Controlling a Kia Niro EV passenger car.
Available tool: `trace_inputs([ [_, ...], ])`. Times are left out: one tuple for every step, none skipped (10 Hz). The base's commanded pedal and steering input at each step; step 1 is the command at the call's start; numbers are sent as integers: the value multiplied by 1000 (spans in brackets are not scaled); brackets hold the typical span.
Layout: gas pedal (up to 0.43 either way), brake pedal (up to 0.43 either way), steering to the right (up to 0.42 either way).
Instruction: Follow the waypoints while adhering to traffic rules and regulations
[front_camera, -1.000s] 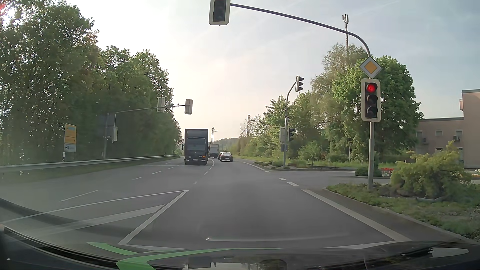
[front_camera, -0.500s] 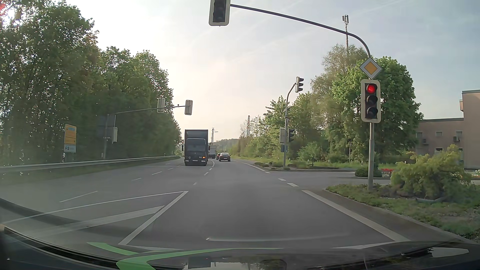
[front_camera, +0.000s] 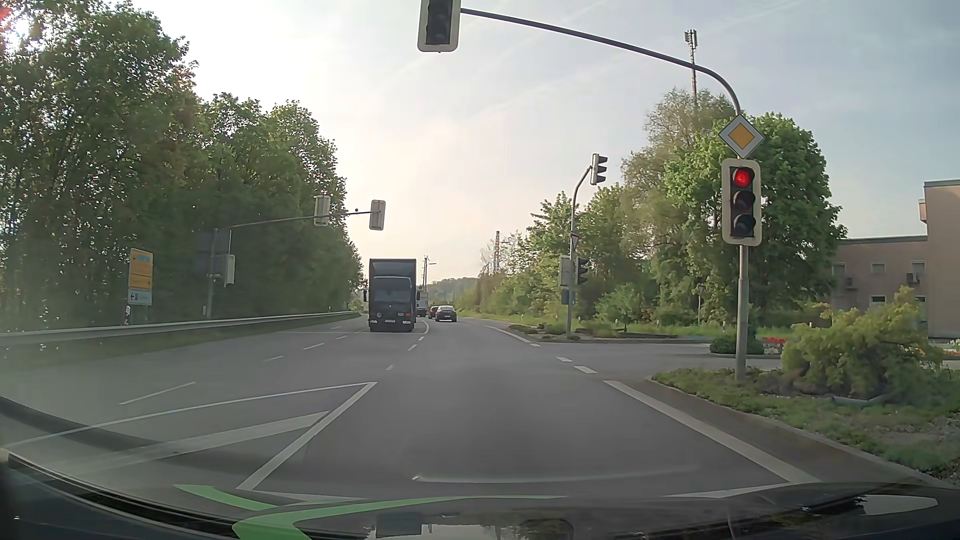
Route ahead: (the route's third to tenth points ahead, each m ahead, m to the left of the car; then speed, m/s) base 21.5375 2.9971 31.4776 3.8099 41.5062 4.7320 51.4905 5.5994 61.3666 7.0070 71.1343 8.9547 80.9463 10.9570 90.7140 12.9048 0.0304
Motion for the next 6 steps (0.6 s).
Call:
trace_inputs([
  [0, 226, 0],
  [0, 226, 0],
  [0, 232, 0],
  [0, 232, 0],
  [0, 232, 0],
  [0, 232, 1],
])
